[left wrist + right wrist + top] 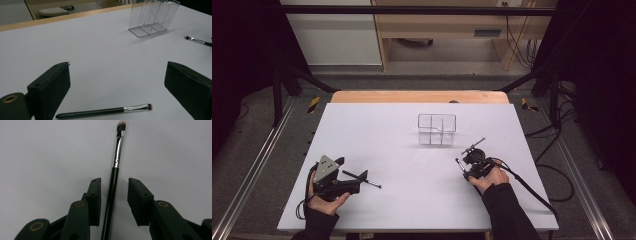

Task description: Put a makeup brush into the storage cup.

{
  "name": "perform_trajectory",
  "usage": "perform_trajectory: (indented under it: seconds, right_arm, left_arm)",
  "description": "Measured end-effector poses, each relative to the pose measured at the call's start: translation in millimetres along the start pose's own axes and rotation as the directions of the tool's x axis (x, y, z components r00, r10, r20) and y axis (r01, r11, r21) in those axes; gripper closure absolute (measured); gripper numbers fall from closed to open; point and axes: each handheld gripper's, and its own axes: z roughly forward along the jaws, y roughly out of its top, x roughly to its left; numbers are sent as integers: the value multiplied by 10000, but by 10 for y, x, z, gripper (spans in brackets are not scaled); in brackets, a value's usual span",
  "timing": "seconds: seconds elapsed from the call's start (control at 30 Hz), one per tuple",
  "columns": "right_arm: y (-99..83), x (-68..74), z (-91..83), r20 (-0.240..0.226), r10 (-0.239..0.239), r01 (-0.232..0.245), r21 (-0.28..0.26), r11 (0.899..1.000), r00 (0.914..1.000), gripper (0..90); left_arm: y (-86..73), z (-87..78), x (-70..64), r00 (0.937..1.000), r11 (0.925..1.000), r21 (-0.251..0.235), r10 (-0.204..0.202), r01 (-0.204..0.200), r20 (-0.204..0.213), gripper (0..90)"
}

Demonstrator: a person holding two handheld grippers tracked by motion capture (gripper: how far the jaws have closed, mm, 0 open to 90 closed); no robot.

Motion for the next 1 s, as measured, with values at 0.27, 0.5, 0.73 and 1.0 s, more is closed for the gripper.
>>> perform_trajectory:
  seconds: [0.27, 0.5, 0.73, 1.0]
  right_arm:
    - [10, -6, 41, -103, -58, 62, 461, 9989, 9999, 739]
    - [15, -5, 47, -215, 50, -35, 701, 9975, 9998, 806]
    - [28, -15, 54, -202, 169, -151, 850, 9963, 9997, 834]
    - [42, -39, 55, -336, 323, -290, 940, 9952, 9989, 842]
  left_arm:
    - [-5, 11, -3, 10000, 10000, 72, 13, -14, 17, 56]
    - [-6, 16, -3, 10000, 9999, 102, 28, -28, 29, 56]
    - [-6, 19, -12, 10000, 9999, 120, 65, -65, 26, 56]
    - [-7, 26, -13, 10000, 9999, 145, 59, -59, 31, 56]
